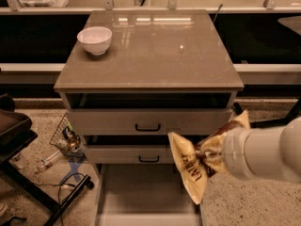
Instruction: Place brown chip bag into bottom drawer
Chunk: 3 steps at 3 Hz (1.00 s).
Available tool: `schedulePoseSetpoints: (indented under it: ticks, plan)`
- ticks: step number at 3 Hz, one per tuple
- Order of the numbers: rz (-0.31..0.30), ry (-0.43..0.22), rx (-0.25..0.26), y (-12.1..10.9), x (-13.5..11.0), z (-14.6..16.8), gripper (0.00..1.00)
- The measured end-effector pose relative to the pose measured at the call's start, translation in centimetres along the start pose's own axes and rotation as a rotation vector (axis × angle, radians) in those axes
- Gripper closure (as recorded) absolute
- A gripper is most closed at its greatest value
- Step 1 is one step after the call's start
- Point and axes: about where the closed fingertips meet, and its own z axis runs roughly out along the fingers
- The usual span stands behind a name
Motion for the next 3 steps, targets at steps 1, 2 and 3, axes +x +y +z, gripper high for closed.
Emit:
schedulePoseSetpoints:
  ticks: [1,2,3]
  plan:
    - [0.059,-0.087,-0.101,5.4,1.4,8.0,1.00]
    - [0.059,-0.087,-0.101,5.4,1.4,8.0,1.00]
    - [0.088,-0.122,-0.121,6.9,2.1,11.4,1.00]
